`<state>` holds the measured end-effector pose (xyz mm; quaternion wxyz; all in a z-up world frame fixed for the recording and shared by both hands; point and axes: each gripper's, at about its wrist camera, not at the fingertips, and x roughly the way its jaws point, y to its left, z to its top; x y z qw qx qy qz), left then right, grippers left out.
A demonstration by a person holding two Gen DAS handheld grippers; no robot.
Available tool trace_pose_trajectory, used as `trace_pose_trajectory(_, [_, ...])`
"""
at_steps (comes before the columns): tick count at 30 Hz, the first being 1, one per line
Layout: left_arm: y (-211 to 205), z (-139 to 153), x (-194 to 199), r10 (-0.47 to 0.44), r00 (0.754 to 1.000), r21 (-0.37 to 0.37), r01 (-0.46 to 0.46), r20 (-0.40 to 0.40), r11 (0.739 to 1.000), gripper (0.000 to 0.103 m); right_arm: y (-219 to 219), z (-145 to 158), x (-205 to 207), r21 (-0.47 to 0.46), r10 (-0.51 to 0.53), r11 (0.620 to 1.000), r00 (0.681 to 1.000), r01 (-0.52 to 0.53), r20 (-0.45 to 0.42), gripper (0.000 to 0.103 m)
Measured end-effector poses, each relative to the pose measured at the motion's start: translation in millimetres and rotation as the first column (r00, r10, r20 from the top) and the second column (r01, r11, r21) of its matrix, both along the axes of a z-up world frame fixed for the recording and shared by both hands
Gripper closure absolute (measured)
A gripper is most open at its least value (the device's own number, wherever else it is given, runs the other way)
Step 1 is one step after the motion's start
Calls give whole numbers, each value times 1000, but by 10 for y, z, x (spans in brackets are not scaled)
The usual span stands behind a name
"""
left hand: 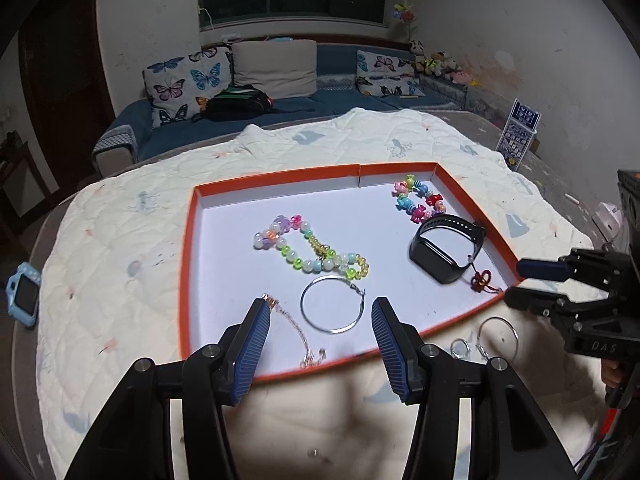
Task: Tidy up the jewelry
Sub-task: 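Open both grippers inside the tray and withdraw them toward the quilt, then grasp a pearl stud earring with the left gripper while the right grasps the second silver hoop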
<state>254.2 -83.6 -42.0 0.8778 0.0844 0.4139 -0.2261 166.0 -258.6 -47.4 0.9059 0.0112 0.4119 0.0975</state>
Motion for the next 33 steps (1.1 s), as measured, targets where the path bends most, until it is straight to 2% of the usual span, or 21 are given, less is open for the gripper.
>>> trace_pose_trajectory(7, [214, 56, -323, 16, 1000, -2, -16, -2, 1000, 44, 129, -144, -202, -30, 39, 999, 999, -40, -26, 47])
trace_pose_trajectory(16, [416, -86, -666, 6, 999, 2, -5, -44, 1000, 44, 200, -327, -243, -54, 55, 997, 997, -58, -60, 47])
trace_pose_trajectory(25, [484, -324, -812, -2, 996, -12, 1, -93, 1000, 44, 248, -350, -226, -73, 67, 995, 996, -72, -61, 47])
trace_pose_trajectory(33, [519, -441, -774, -17, 994, -7, 16, -107, 1000, 44, 257, -353, -204, -79, 70, 994, 996, -75, -60, 46])
